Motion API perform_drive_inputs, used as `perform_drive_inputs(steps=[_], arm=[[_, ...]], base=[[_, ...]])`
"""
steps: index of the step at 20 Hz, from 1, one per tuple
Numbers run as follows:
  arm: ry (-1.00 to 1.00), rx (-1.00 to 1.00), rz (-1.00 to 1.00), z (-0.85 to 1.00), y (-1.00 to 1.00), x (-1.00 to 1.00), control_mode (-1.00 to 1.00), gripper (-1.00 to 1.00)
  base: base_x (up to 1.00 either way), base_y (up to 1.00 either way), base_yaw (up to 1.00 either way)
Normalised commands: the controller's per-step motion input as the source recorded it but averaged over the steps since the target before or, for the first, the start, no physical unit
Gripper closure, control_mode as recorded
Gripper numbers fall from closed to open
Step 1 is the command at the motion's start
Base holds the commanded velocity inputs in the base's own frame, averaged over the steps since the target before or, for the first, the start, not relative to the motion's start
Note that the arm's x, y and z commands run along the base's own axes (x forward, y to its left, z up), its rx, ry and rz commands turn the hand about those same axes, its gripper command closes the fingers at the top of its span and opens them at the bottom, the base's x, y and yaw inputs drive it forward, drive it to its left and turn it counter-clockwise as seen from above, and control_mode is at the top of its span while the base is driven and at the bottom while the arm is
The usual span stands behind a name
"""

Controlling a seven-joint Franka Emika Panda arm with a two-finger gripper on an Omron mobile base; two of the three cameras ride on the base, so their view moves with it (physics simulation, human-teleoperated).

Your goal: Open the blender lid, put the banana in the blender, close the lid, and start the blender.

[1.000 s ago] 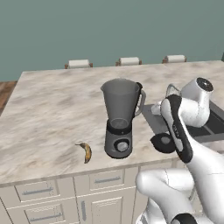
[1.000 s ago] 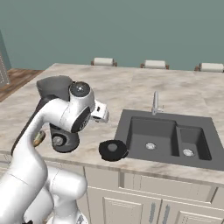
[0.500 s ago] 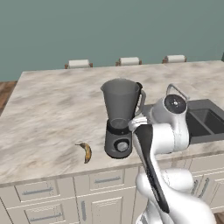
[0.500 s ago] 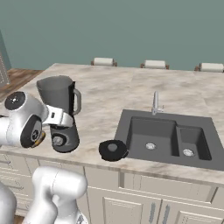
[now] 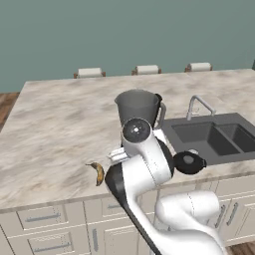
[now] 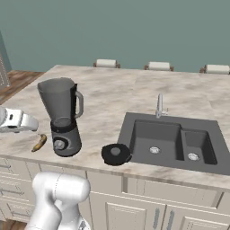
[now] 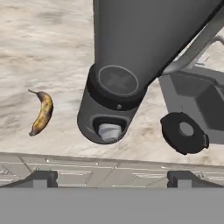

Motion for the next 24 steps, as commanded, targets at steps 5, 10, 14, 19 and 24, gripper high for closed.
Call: perform_drive_inputs(steps=[5,10,14,19,24], arm=[[0.26,-0.08,0.00,-0.29,0.48,0.48,-1.00,-1.00],[0.26,-0.01,0.00,-0.48,0.29,0.75,-1.00,-1.00],[0.12,-0.04,0.00,-0.54,0.38,0.24,-1.00,-1.00],[0.02,-0.02,0.00,-0.57,0.23,0.17,-1.00,-1.00],[0.00,0.00,0.00,-0.47,0.06,0.33,-1.00,-1.00]], base=[[0.00,0.00,0.00],[0.00,0.00,0.00],[0.00,0.00,0.00],[0.00,0.00,0.00],[0.00,0.00,0.00]])
